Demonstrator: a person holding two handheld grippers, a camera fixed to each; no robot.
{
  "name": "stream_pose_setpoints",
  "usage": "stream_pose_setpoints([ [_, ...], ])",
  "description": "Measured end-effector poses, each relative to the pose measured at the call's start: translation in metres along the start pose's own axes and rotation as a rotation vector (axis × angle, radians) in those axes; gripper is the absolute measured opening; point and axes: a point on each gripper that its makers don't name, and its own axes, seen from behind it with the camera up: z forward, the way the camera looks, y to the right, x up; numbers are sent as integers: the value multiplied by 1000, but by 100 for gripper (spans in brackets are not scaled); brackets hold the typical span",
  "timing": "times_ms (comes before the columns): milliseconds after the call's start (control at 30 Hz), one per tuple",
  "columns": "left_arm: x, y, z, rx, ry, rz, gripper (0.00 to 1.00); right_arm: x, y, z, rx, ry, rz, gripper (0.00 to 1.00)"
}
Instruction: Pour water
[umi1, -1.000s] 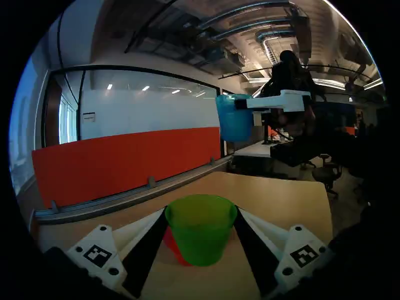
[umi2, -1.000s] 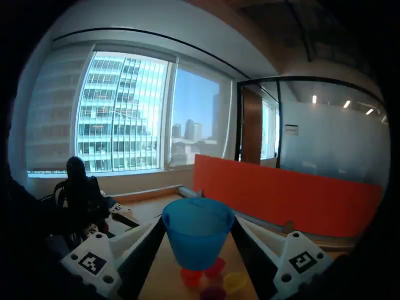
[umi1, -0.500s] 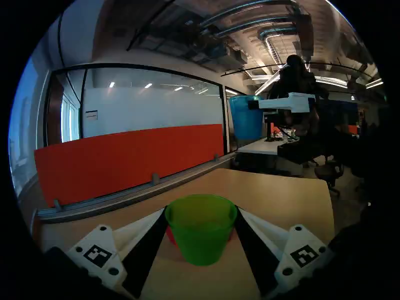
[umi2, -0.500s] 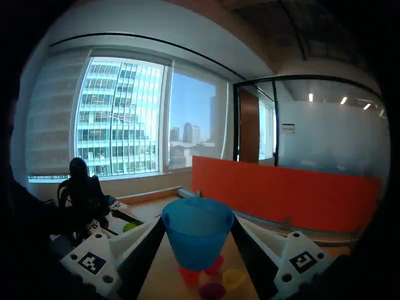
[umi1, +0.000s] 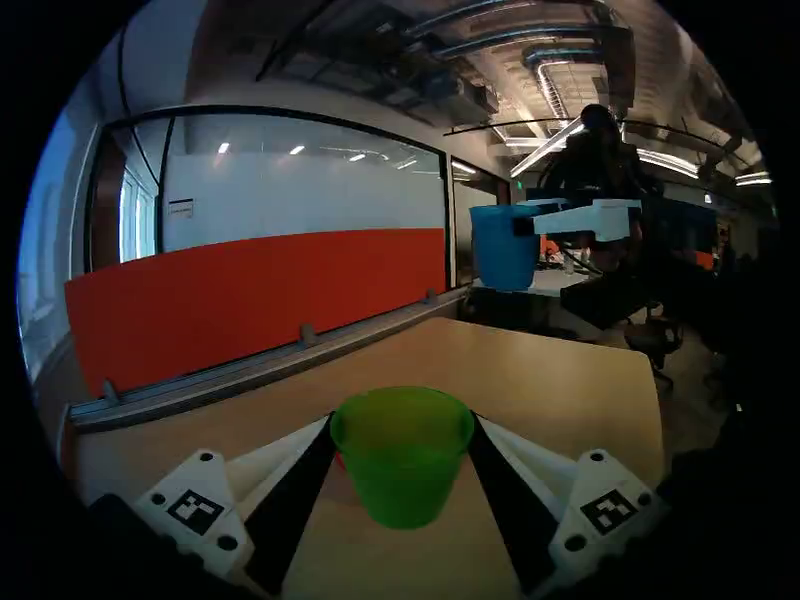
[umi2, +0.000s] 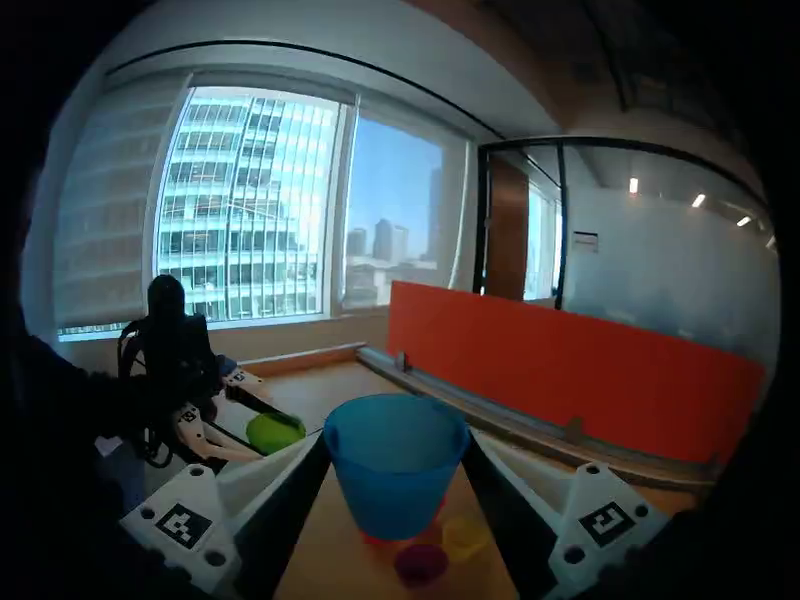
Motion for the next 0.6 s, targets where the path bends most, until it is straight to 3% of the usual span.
stream_pose_setpoints([
  [600,-46,-12,10,5,-151,32,88,-68,-16,13,65,-127,-9,92],
])
